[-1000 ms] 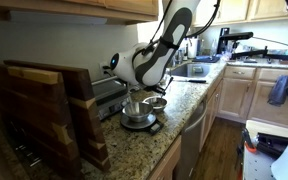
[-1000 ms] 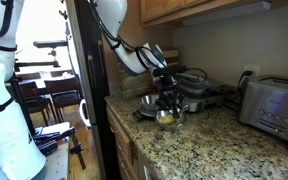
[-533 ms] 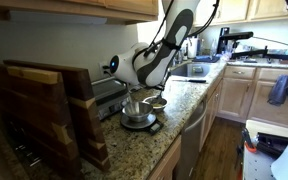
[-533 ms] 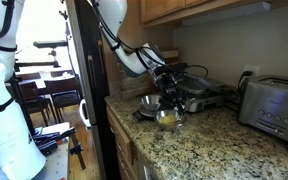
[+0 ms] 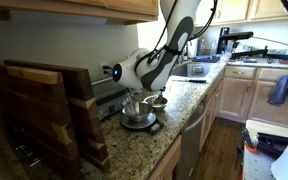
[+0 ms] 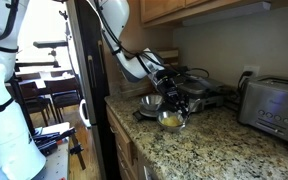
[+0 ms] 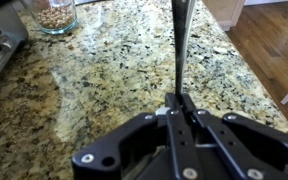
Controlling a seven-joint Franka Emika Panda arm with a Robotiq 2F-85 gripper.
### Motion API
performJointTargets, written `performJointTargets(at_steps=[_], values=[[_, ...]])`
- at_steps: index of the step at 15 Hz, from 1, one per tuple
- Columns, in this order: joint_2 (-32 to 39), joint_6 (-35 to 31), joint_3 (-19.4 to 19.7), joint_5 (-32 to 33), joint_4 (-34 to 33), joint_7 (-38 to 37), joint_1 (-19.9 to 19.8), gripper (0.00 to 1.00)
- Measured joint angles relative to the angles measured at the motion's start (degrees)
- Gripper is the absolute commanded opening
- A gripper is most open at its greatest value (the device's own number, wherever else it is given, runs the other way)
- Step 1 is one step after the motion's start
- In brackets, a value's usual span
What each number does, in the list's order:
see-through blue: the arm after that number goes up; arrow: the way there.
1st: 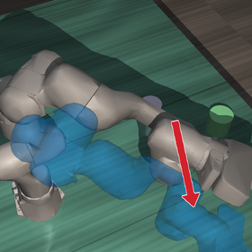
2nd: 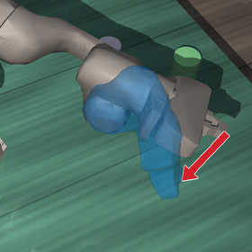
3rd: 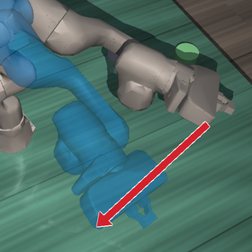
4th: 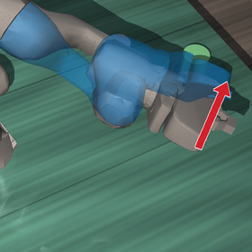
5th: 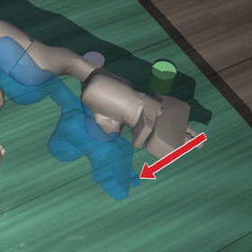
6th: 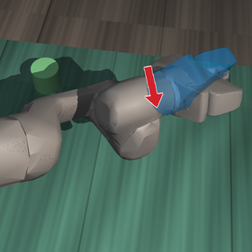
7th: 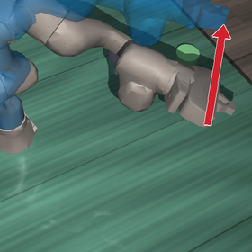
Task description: Use the spoon to scoop some powder from the bowl on the right into the bowl on the left
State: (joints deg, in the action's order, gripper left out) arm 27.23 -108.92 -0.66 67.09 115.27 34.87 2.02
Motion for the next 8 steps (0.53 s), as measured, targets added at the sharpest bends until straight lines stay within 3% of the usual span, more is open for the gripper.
performJointTargets(at_steps=[8], values=[[1.3, -0.2, -0.7, -1.0, 0.0, -0.3, 0.0, 0.04]])
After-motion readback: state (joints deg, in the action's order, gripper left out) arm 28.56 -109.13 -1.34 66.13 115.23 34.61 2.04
